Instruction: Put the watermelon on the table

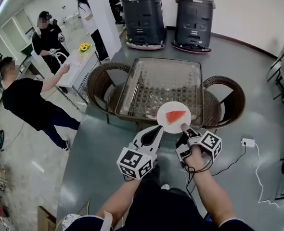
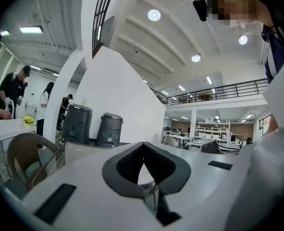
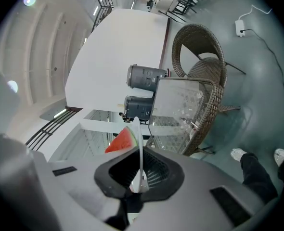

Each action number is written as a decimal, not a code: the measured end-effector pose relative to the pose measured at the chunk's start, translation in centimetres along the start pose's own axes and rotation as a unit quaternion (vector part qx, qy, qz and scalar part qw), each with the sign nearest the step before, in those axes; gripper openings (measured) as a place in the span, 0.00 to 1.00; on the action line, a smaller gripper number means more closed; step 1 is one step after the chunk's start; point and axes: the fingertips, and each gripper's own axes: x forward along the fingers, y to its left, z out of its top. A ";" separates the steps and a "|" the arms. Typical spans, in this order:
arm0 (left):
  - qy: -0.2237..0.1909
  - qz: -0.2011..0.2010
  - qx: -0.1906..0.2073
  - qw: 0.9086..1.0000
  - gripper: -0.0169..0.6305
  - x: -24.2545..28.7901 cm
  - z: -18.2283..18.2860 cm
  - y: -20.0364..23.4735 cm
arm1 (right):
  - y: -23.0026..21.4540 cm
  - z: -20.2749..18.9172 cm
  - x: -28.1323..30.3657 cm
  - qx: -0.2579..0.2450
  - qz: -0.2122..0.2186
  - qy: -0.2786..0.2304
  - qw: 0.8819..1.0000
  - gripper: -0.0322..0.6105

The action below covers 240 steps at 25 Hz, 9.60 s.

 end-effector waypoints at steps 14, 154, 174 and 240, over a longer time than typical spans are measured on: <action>0.019 -0.019 -0.018 0.999 0.03 8.8 1.2 9.3 | 0.5 4.2 10.8 -0.002 -0.022 -0.015 1.000 0.07; 0.157 0.001 -0.080 0.984 0.03 28.3 -10.5 25.9 | -15.1 13.1 37.7 -0.253 -0.239 0.112 0.931 0.14; 0.159 -0.007 -0.083 0.984 0.03 28.5 -10.6 25.8 | -14.8 13.4 37.3 -0.375 -0.262 0.132 0.879 0.22; 0.112 -0.043 -0.038 0.992 0.03 23.8 0.3 19.5 | 10.8 8.9 24.7 -0.540 -0.003 0.093 0.836 0.06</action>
